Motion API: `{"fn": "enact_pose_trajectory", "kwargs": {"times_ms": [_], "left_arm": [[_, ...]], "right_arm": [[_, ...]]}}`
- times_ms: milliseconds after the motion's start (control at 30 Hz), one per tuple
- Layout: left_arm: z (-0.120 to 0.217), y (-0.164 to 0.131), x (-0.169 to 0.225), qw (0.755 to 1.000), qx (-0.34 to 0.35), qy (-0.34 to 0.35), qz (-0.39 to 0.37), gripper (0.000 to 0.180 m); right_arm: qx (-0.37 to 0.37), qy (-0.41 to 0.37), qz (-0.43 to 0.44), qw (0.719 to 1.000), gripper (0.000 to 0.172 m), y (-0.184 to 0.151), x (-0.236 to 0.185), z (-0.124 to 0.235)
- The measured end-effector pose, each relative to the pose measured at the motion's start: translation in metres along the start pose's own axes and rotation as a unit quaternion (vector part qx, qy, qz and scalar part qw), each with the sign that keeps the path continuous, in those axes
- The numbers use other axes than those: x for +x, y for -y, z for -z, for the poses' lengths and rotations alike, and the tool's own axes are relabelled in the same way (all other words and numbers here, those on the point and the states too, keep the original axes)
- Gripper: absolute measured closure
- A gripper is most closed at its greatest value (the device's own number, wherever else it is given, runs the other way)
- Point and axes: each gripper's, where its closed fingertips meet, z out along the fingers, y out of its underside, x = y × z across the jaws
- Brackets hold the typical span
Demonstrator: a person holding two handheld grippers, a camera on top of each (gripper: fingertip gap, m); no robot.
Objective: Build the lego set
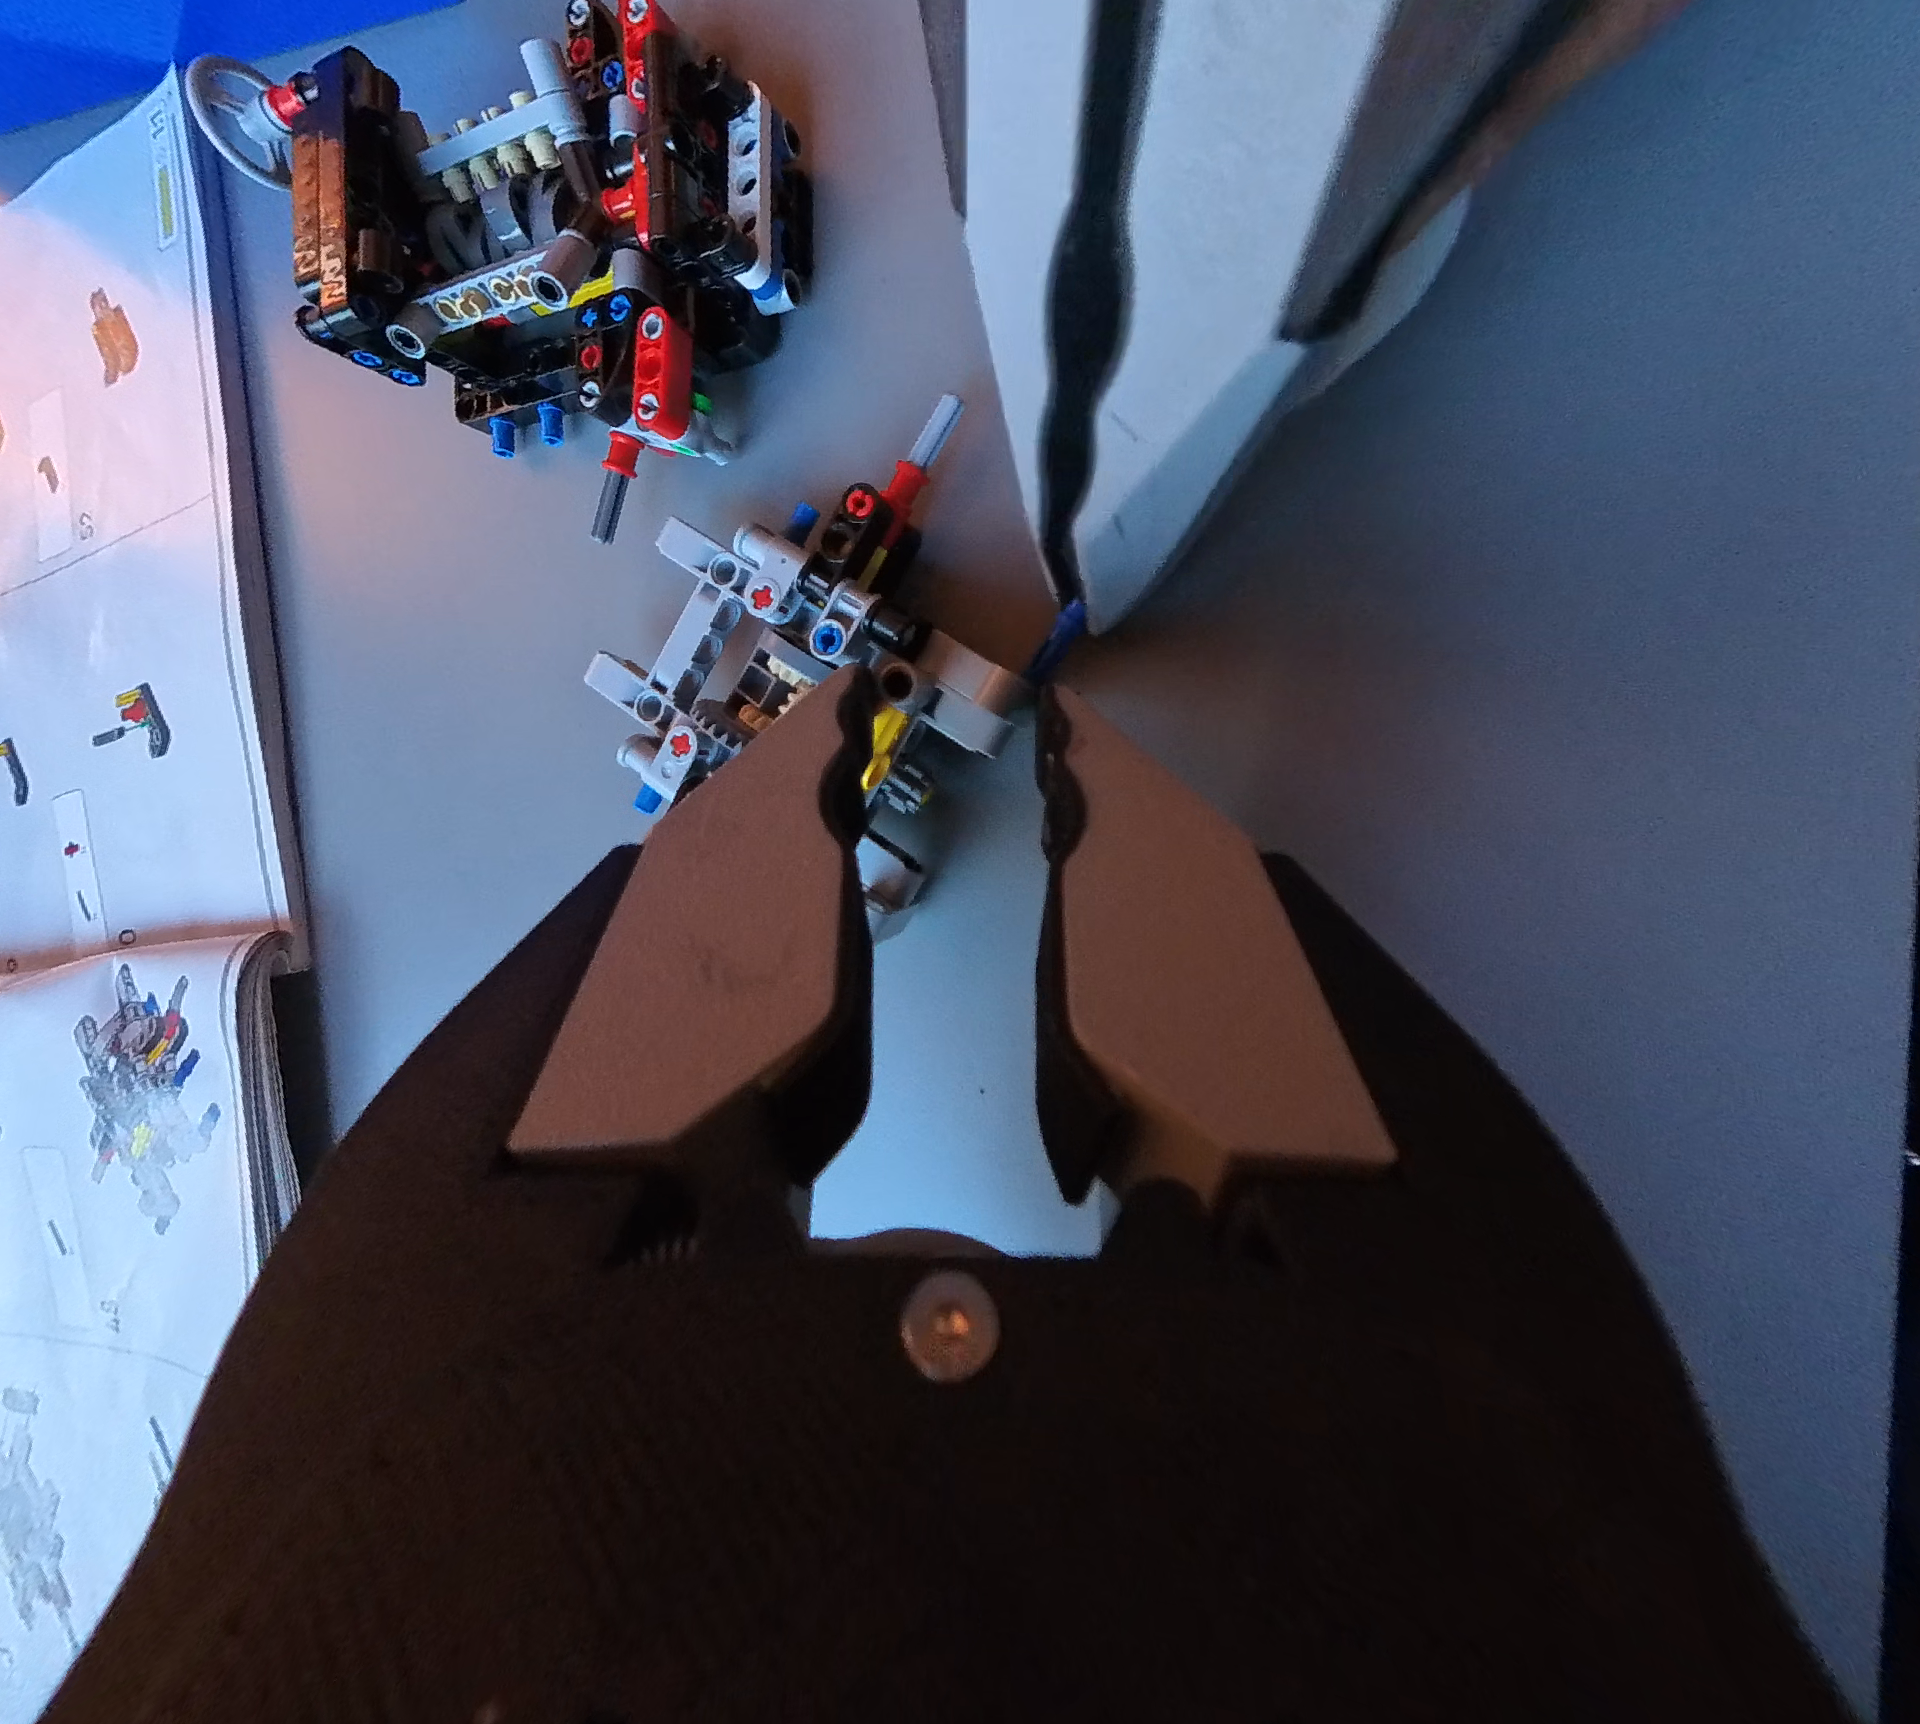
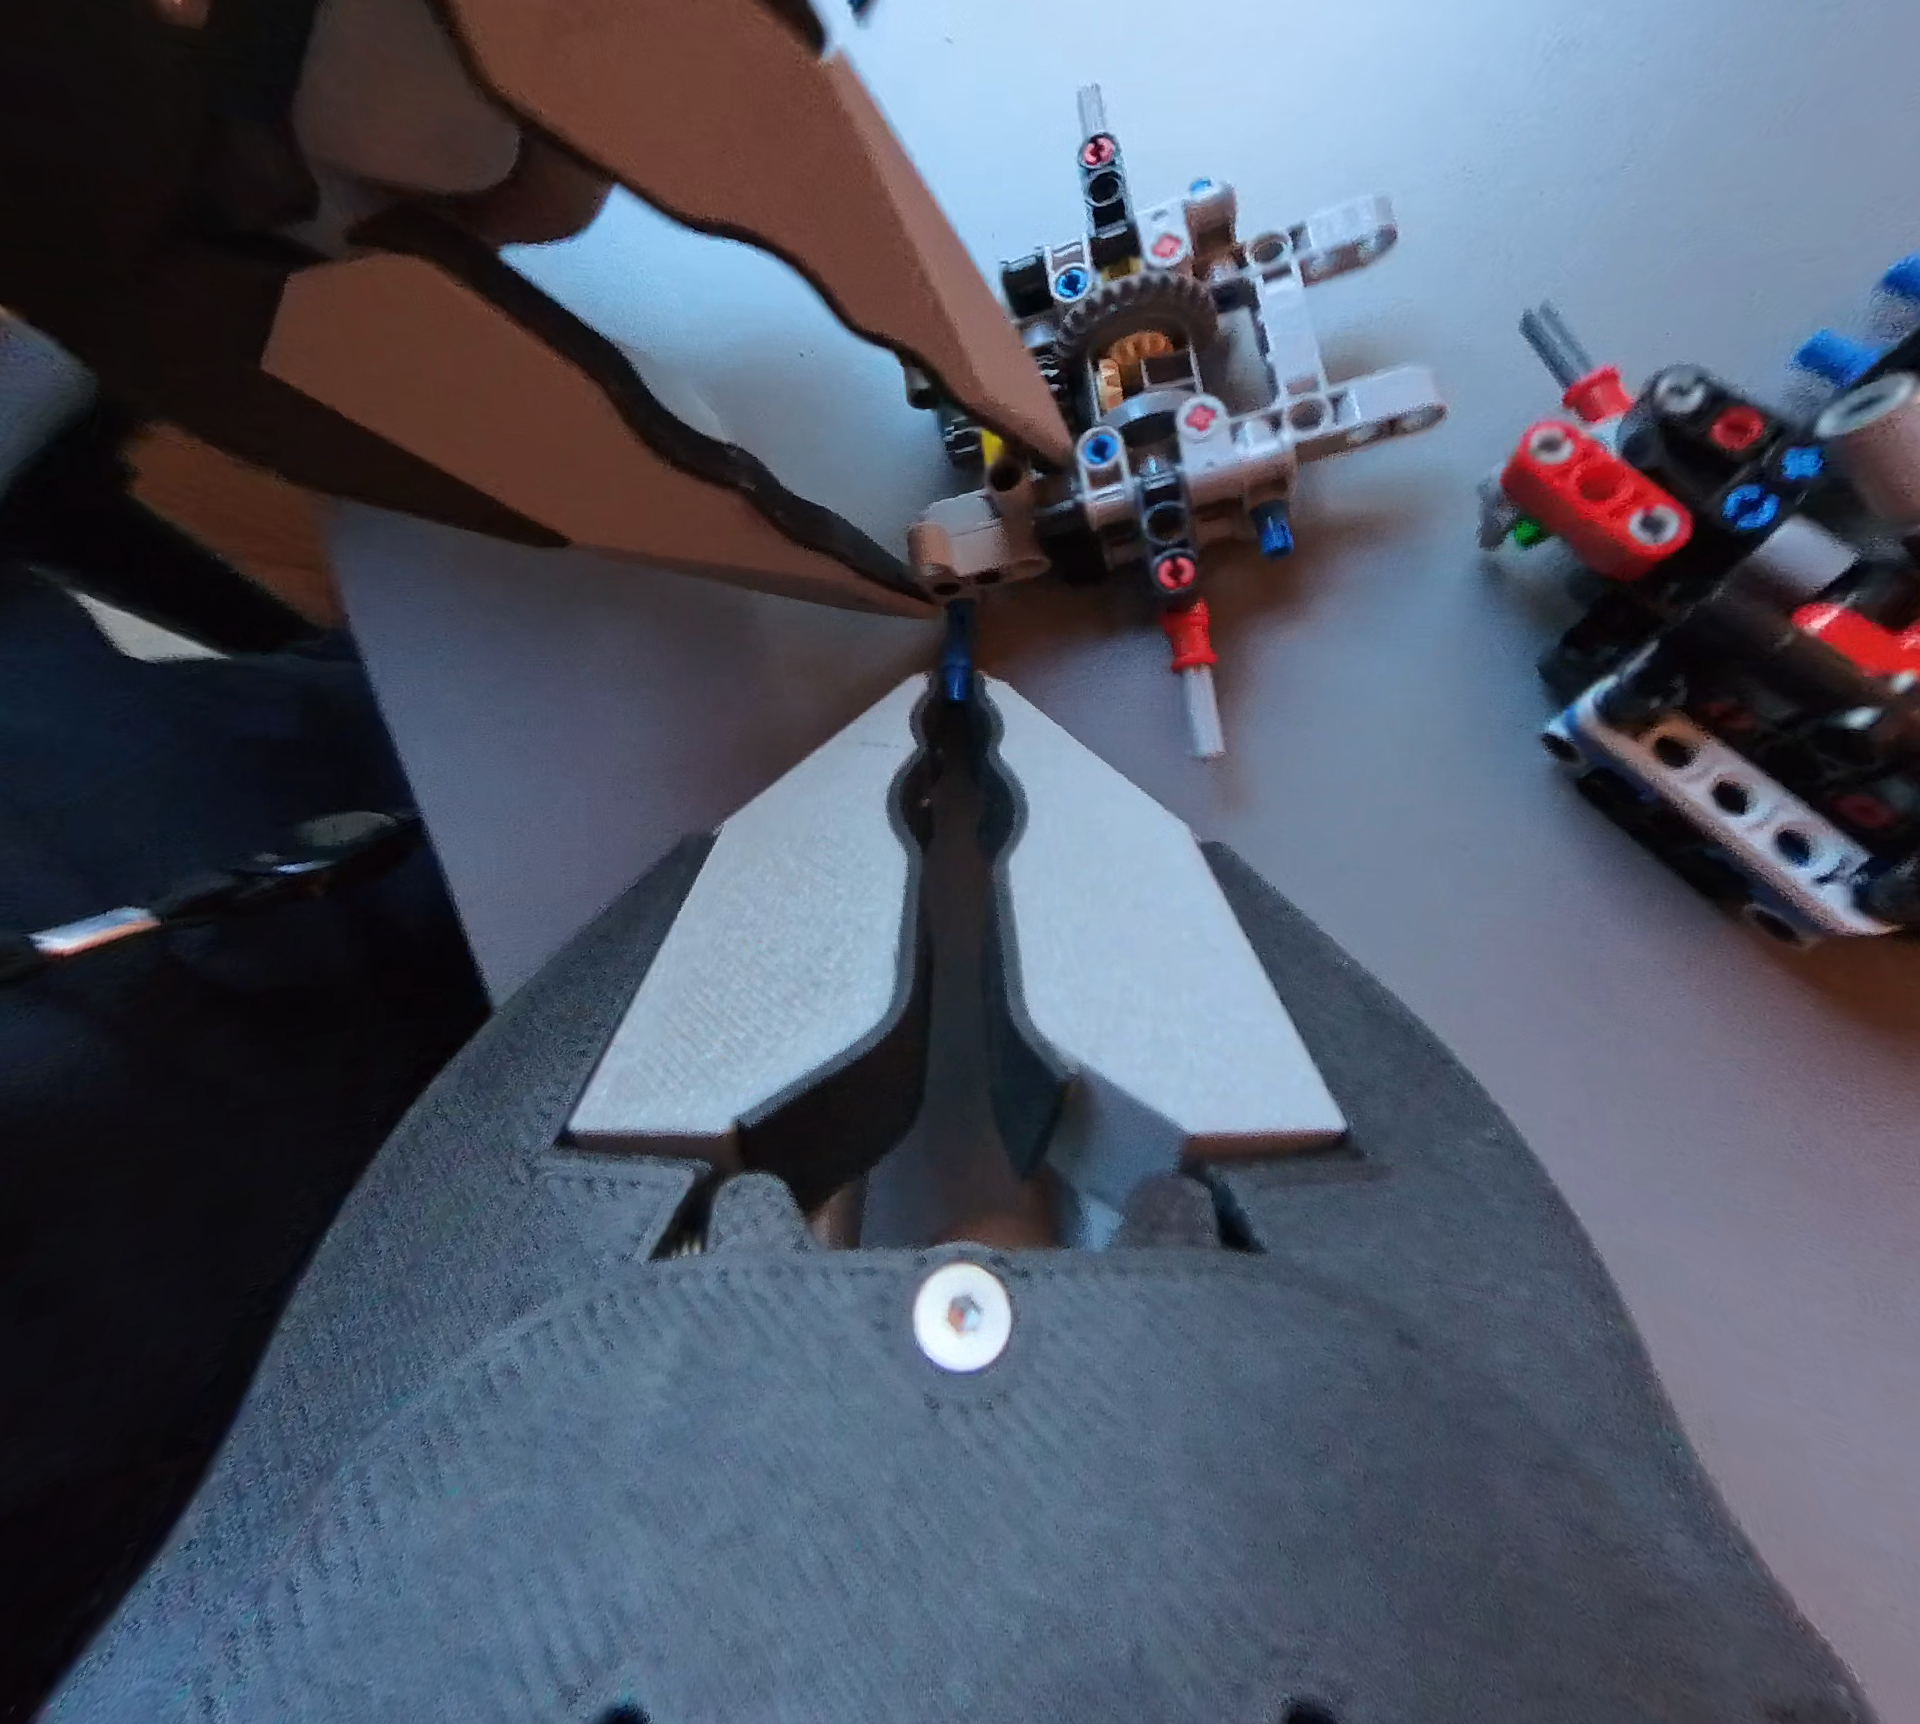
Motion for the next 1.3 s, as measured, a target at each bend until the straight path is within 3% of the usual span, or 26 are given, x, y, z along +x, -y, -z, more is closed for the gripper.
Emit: {"fn": "enact_pose_trajectory", "kwargs": {"times_ms": [133, 233, 500, 833, 1033, 1300], "left_arm": [[0.0, -0.001, -0.001, 1.0, -0.005, 0.003, -0.003, 0.151], [0.0, -0.003, -0.002, 1.0, -0.007, 0.01, -0.003, 0.151], [0.002, -0.001, -0.005, 1.0, -0.011, -0.004, 0.005, 0.149], [0.023, -0.014, -0.005, 0.998, -0.026, -0.038, -0.031, 0.146], [0.013, -0.013, -0.004, 0.997, -0.039, -0.038, -0.05, 0.147], [0.004, -0.004, -0.003, 0.997, -0.044, -0.036, -0.059, 0.134]], "right_arm": [[-0.006, -0.113, 0.157, 0.981, 0.171, 0.001, 0.003, -0.003], [-0.007, -0.142, 0.213, 0.967, 0.172, 0.005, 0.003, -0.006], [0.0, -0.094, 0.133, 0.987, 0.171, 0.006, 0.003, -0.007], [-0.005, -0.053, 0.146, 0.988, 0.171, -0.002, -0.001, 0.0], [-0.005, -0.061, 0.16, 0.985, 0.171, -0.002, 0.001, 0.001], [-0.005, -0.061, 0.156, 0.986, 0.171, -0.004, 0.004, 0.004]]}}
